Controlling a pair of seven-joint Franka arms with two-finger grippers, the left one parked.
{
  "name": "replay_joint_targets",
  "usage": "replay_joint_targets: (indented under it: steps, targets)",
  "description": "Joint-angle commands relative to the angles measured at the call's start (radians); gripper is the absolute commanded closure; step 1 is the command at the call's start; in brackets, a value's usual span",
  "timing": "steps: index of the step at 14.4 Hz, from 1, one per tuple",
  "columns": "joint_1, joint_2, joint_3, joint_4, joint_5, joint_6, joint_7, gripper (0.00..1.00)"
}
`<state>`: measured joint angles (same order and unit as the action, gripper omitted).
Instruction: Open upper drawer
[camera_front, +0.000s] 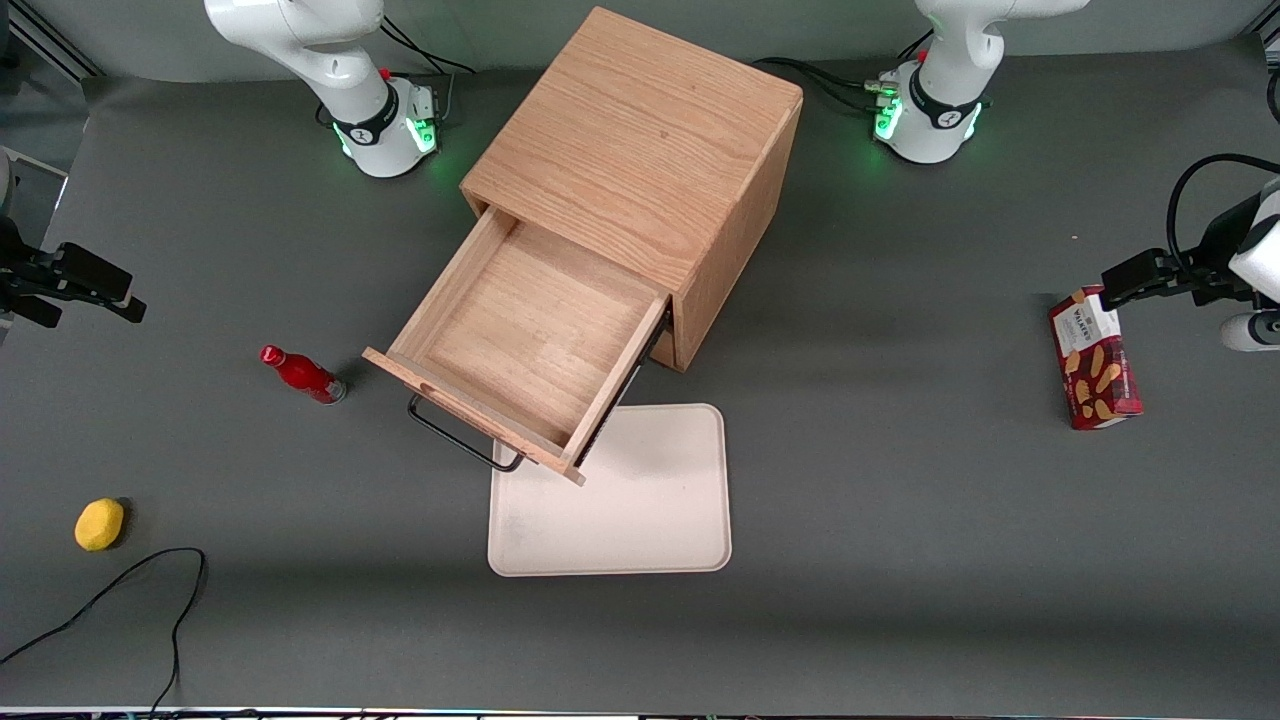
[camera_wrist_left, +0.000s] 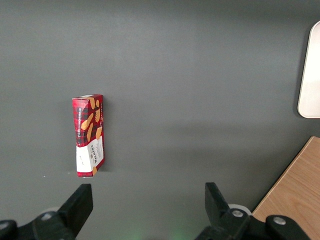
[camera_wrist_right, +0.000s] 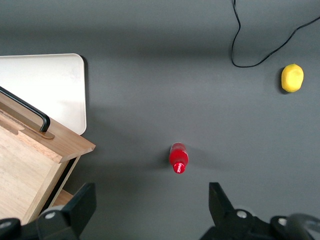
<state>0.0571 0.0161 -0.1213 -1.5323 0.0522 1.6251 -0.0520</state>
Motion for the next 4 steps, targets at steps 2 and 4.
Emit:
replay_joint_targets:
  steps: [2, 4]
  targets:
    - [-0.017, -0.019, 0.019, -0.019, -0.017, 0.001, 0.017, 0.0]
    - [-0.017, -0.019, 0.019, -0.019, -0.017, -0.001, 0.014, 0.0]
